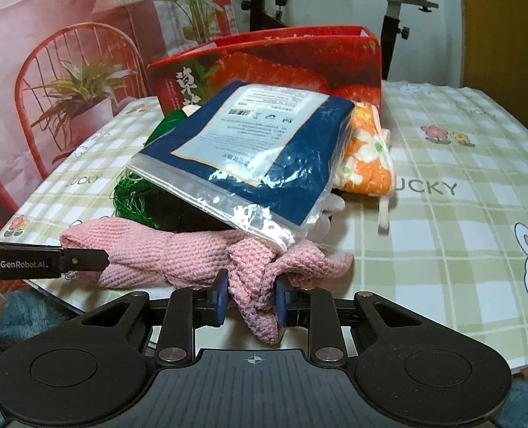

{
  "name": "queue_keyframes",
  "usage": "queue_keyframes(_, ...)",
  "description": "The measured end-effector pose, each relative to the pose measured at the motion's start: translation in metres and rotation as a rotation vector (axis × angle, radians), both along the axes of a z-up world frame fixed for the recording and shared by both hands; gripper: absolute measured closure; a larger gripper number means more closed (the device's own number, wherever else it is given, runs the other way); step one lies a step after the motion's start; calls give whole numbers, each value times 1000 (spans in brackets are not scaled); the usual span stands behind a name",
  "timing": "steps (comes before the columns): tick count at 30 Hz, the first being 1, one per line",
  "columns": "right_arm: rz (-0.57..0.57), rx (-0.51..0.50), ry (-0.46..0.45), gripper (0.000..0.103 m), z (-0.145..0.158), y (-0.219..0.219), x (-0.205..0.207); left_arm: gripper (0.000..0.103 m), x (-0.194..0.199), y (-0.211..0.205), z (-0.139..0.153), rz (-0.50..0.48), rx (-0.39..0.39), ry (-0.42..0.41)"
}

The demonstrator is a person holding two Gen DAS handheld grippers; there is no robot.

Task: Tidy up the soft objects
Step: 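Close the left gripper on the pink towel while the right gripper grasps it too, then lift the pink towel with both grippers and carry it over the red box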

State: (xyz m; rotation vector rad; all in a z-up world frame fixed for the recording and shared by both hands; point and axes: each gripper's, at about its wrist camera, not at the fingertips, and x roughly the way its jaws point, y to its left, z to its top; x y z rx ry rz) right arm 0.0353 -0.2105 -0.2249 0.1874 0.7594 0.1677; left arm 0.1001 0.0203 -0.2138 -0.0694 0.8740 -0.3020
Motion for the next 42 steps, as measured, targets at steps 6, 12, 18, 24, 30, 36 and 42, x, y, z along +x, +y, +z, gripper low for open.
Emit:
queue_keyframes(6, -3, -3, 13, 79, -3, 0, -1, 48, 1, 13, 1, 80, -45, 6)
queue_keyframes(12, -2, -2, 15, 78, -4, 0, -1, 40, 1, 15, 2, 106, -65, -7)
queue_keyframes(18, 5, -6, 10, 78, -6, 1, -1, 42, 3, 11, -4, 108, -59, -24)
queue_keyframes(24, 5, 4, 13, 78, -6, 0, -2, 80, 1, 5, -3, 38, -69, -33)
queue_keyframes(30, 18, 3, -42, 79, 10, 0, -8, 84, -9, 2, 15, -4, -67, -118)
queue_keyframes(36, 20, 32, -158, 79, 38, -6, -19, 84, -26, 5, 45, -8, -97, -245)
queue_keyframes(42, 1, 153, -212, 79, 60, -19, -19, 84, -35, 4, 77, -8, -116, -354)
